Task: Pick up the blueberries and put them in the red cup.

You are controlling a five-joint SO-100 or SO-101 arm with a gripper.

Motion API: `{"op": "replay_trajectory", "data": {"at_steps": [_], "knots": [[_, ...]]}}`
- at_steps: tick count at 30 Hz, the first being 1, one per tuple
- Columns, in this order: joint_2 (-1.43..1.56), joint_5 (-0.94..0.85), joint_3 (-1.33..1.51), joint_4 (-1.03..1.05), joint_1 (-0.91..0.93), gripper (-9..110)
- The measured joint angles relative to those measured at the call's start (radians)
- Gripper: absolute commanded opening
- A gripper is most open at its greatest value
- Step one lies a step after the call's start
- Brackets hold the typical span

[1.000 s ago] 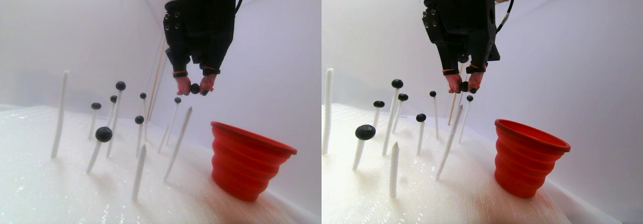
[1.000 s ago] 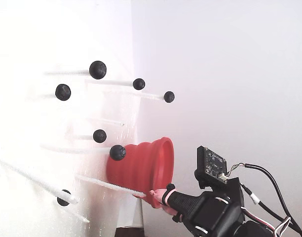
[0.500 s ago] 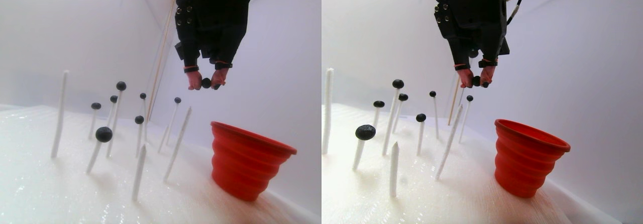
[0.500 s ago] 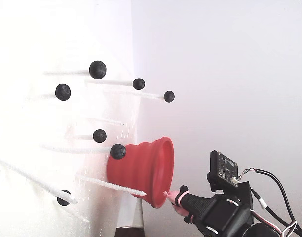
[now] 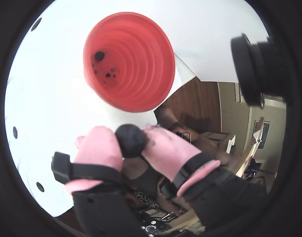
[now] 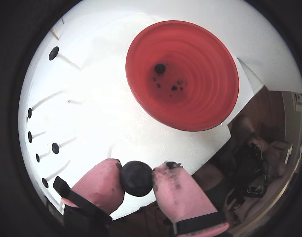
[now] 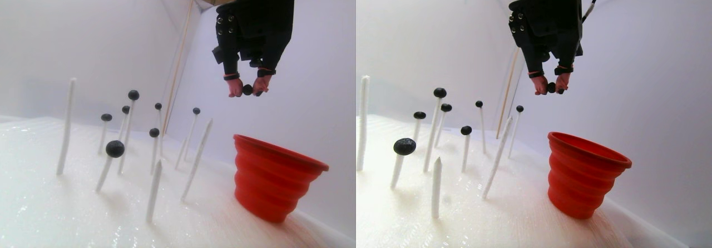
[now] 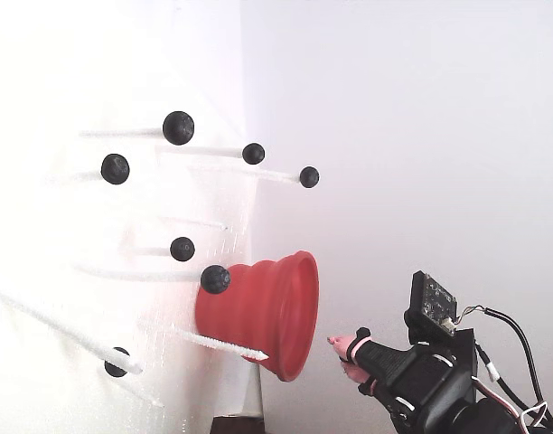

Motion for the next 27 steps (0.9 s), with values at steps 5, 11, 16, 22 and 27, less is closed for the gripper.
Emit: {"op": "replay_trajectory", "data": {"at_steps": [5, 11, 16, 22, 27], "knots": [[-0.054, -0.011, -0.035, -0.026, 0.026, 9], [-0.109, -0.014, -0.083, -0.043, 0.046, 9], [-0.163, -0.014, -0.143, -0.043, 0.061, 9], [-0.238, -0.014, -0.221, -0.057, 0.086, 10], [-0.284, -0.014, -0.267, -0.075, 0.104, 10]]}}
